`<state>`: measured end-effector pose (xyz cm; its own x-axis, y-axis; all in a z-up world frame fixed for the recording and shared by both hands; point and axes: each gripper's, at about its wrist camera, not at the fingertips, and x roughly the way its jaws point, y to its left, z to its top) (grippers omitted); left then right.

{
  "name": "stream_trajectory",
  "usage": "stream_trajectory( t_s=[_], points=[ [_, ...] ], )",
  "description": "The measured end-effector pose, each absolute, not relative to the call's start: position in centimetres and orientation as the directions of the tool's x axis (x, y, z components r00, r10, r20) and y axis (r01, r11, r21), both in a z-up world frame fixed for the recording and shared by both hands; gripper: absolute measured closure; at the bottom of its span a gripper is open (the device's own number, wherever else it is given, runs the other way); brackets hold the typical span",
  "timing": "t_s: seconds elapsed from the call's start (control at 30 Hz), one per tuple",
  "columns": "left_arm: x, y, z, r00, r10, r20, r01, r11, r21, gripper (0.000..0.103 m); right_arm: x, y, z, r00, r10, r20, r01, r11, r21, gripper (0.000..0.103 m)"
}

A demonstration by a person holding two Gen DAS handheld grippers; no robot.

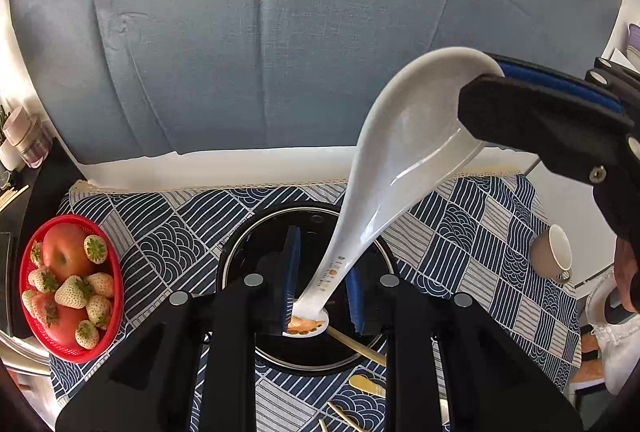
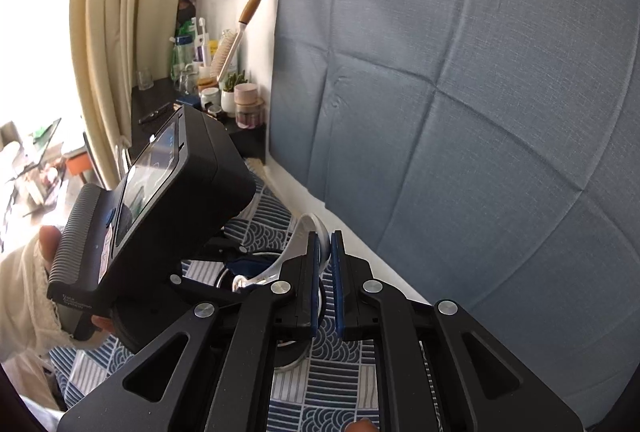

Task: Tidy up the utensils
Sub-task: 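Drop the white spoon into the holder by opening the left tool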

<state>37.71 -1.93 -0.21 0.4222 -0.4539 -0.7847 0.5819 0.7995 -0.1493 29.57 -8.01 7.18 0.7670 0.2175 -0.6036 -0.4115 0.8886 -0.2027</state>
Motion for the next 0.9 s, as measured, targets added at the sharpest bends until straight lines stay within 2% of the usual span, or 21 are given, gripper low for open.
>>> stream_trajectory(
  t_s=[0.13, 0.2, 0.23, 0.27, 0.3, 0.33, 0.37, 0.47, 0.53, 0.7, 0.9],
  points=[
    [38.1, -2.1, -1.0, 0.401, -0.463, -0.790, 0.586, 0.793, -0.167, 0.079, 30.1, -8.2, 6.4, 0.745, 0.237, -0.623, -0.427, 0.888, -0.173, 0.094],
    [37.9, -1.9, -1.2, 0.420, -0.446, -0.790, 0.576, 0.804, -0.147, 0.054, 30.0, -8.4, 6.2, 0.749, 0.237, -0.619, -0.424, 0.889, -0.172, 0.091],
    [37.7, -1.8, -1.1, 0.433, -0.440, -0.787, 0.574, 0.808, -0.135, 0.048, 30.0, -8.5, 6.2, 0.753, 0.228, -0.617, -0.416, 0.892, -0.178, 0.083],
    [37.4, -1.6, -1.0, 0.445, -0.439, -0.780, 0.574, 0.809, -0.128, 0.040, 30.0, -8.7, 6.2, 0.755, 0.219, -0.618, -0.408, 0.895, -0.180, 0.065],
    [37.1, -1.3, -0.9, 0.450, -0.442, -0.776, 0.574, 0.809, -0.129, 0.038, 30.0, -8.9, 6.2, 0.756, 0.215, -0.619, -0.402, 0.898, -0.179, 0.053],
    [36.8, -1.0, -0.8, 0.453, -0.442, -0.774, 0.572, 0.810, -0.128, 0.036, 29.9, -9.2, 6.2, 0.762, 0.206, -0.614, -0.390, 0.903, -0.181, 0.028],
    [36.6, -0.8, -0.7, 0.461, -0.435, -0.773, 0.566, 0.816, -0.121, 0.030, 29.6, -9.6, 6.3, 0.776, 0.189, -0.602, -0.367, 0.912, -0.186, 0.013],
    [35.7, 0.2, -0.3, 0.488, -0.419, -0.766, 0.543, 0.832, -0.109, 0.024, 29.2, -11.0, 6.3, 0.774, 0.183, -0.606, -0.338, 0.929, -0.151, 0.014],
    [35.0, 1.0, -0.1, 0.503, -0.403, -0.765, 0.520, 0.848, -0.104, 0.014, 29.0, -11.8, 5.9, 0.775, 0.168, -0.609, -0.316, 0.938, -0.143, 0.013],
    [32.7, 2.5, 0.2, 0.550, -0.359, -0.754, 0.486, 0.872, -0.061, 0.009, 27.8, -12.7, 4.1, 0.748, 0.154, -0.645, -0.302, 0.945, -0.125, 0.012],
    [30.6, 4.3, -1.5, 0.524, -0.312, -0.792, 0.442, 0.895, -0.060, 0.009, 25.9, -12.5, 0.4, 0.690, 0.142, -0.710, -0.323, 0.938, -0.126, 0.011]
  ],
)
